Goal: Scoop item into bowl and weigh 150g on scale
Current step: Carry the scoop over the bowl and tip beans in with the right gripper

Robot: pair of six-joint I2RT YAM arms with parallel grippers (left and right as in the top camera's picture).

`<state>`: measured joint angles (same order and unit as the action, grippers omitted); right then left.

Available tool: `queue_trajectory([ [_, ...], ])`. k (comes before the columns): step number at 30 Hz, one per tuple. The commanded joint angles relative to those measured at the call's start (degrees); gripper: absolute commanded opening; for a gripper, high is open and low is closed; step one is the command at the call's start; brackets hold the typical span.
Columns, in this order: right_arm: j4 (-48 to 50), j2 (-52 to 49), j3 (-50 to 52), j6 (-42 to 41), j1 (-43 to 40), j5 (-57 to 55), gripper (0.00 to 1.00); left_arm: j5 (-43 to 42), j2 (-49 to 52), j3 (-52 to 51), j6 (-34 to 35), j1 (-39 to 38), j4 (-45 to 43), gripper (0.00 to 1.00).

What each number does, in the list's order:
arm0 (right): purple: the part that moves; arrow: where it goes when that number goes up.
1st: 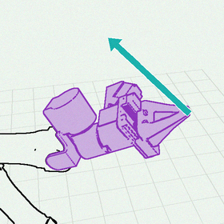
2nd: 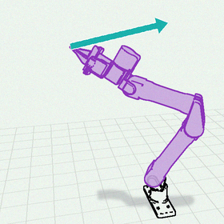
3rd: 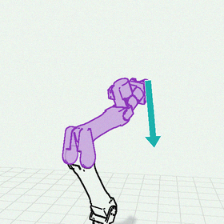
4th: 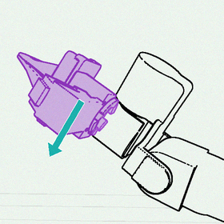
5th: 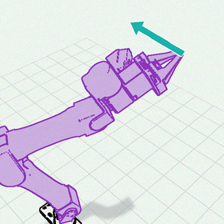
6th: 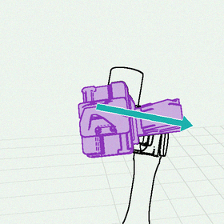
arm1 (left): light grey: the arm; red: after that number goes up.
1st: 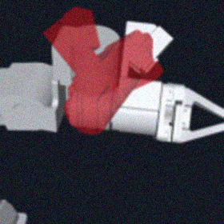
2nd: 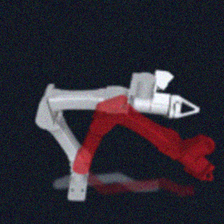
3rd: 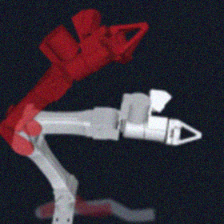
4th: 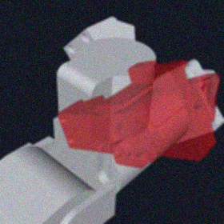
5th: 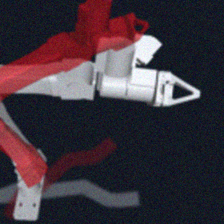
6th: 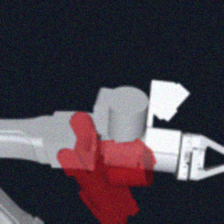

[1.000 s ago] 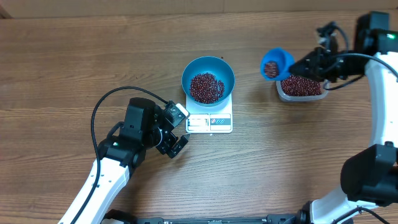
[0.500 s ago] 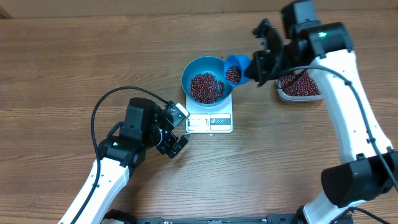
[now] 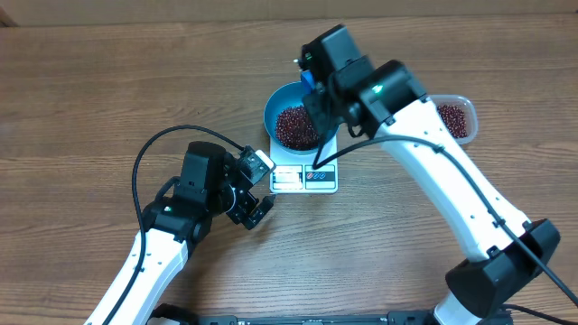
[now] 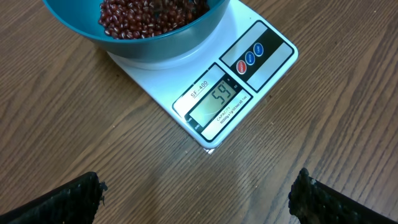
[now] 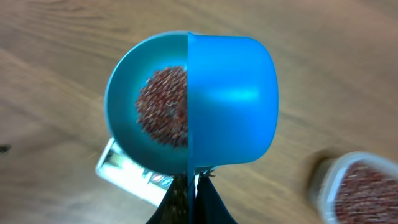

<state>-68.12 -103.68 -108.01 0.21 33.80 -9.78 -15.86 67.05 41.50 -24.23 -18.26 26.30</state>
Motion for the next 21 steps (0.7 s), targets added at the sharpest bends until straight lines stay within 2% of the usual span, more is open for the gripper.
queue_trajectory([
  [1, 1.64, 0.15, -1.86, 0.04, 3.93, -14.19, 0.04, -0.07, 0.46, -0.31, -1.07, 0.24, 0.02, 1.0],
  [12, 2.58, 0.15, -1.86, 1.57, 7.82, -20.22, 0.04, -0.07, 0.46, -0.31, -1.07, 0.24, 0.02, 0.99],
  [17, 2.51, 0.15, -1.86, 1.53, 7.82, -19.71, 0.04, -0.07, 0.46, -0.31, -1.07, 0.24, 0.02, 1.0],
  [21, 2.49, 0.28, -2.32, 1.51, 7.37, -14.36, 0.04, -0.07, 0.46, -0.31, -1.07, 0.24, 0.02, 0.99],
])
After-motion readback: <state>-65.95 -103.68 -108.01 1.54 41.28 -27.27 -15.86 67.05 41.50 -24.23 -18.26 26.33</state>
